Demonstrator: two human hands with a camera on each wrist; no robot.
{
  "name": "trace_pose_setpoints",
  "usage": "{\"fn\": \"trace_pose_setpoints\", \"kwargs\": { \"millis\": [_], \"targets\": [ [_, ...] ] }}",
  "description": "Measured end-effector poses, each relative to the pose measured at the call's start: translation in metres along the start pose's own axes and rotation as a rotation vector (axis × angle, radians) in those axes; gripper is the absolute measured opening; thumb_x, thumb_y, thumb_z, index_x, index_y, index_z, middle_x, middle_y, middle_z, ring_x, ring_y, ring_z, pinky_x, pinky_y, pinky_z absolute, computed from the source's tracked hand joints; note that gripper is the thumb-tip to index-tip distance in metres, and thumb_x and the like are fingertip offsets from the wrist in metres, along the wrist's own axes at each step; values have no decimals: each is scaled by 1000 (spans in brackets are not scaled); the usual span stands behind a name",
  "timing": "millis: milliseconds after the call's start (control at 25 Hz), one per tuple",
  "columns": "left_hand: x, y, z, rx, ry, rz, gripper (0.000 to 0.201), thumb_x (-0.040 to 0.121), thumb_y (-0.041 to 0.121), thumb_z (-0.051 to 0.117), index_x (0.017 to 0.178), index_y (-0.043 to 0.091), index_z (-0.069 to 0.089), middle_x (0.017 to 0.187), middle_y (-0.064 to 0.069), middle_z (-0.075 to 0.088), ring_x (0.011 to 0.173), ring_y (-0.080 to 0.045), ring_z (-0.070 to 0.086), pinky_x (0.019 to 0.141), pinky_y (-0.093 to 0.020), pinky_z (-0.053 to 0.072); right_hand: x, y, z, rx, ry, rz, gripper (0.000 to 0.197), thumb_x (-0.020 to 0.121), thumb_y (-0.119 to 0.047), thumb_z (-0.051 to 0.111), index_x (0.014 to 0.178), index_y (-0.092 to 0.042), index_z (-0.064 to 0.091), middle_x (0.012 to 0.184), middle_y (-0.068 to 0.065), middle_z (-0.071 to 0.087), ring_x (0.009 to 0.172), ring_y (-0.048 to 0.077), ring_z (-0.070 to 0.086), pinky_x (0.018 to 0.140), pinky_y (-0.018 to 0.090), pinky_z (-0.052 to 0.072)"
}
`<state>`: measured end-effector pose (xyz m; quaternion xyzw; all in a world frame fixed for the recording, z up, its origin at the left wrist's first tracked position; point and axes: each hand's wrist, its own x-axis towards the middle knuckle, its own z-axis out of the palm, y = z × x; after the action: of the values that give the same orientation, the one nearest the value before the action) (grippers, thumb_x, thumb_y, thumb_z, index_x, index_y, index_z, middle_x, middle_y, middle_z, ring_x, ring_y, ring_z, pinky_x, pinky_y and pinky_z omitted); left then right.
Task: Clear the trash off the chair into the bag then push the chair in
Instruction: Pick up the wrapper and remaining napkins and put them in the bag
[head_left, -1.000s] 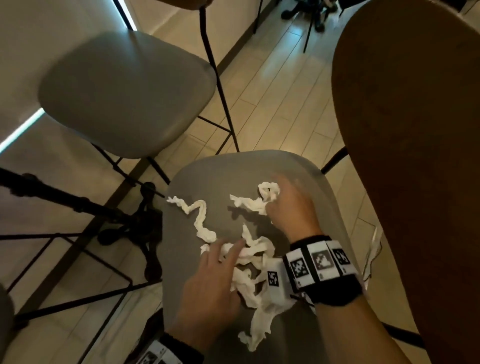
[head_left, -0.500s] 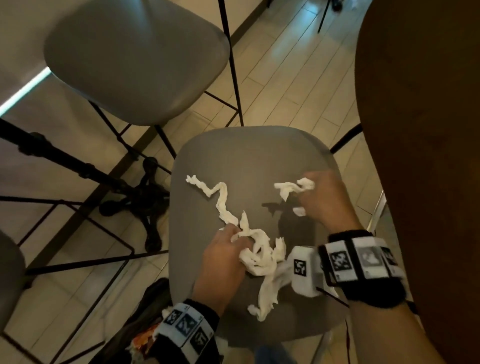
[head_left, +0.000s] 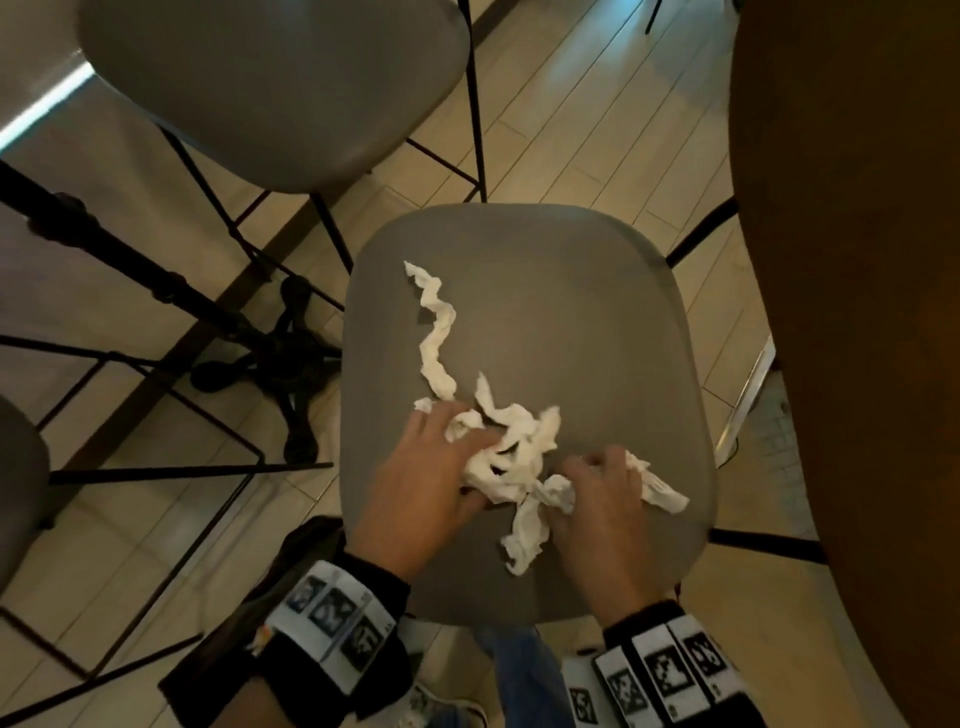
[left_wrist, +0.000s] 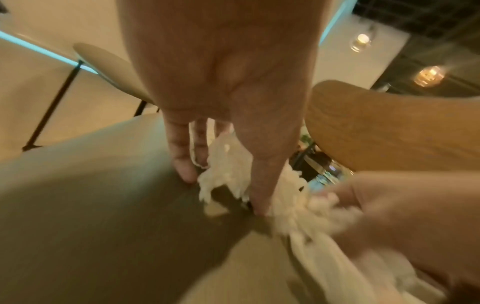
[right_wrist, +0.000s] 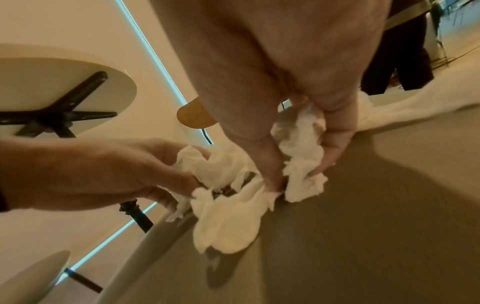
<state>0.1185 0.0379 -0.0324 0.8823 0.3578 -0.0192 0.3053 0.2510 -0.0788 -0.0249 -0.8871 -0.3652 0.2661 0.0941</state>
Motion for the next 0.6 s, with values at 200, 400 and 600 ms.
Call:
{"fn": "trace_pose_setpoints", "kwargs": {
  "millis": [200, 400, 600],
  "targets": [
    [-17, 12, 26, -82, 117, 21, 22, 62, 19, 81, 80, 23, 70, 84, -1, 63, 76, -20, 62, 57, -25, 44, 1, -9, -1, 18, -38, -104, 4, 80, -9, 67, 81, -13, 66, 93, 2, 47, 85, 20, 52, 70, 28, 41],
    [-62, -11, 20, -338, 207, -33, 11, 77, 25, 69, 87, 22, 73, 85, -1, 69, 75, -14, 64, 63, -29, 53, -22, -19, -10, -81, -87, -154, 14, 79, -5, 69, 91, -12, 69, 95, -3, 44, 82, 14, 48, 58, 8, 26],
    [-143, -46, 8, -569, 354, -51, 15, 74, 20, 70, 88, 25, 71, 85, 2, 69, 77, -2, 61, 69, -8, 44, -70, -61, 8, -96, -172, -278, 14, 81, -8, 66, 92, -17, 67, 91, -8, 42, 70, -5, 42, 55, 8, 33]
  ]
}}
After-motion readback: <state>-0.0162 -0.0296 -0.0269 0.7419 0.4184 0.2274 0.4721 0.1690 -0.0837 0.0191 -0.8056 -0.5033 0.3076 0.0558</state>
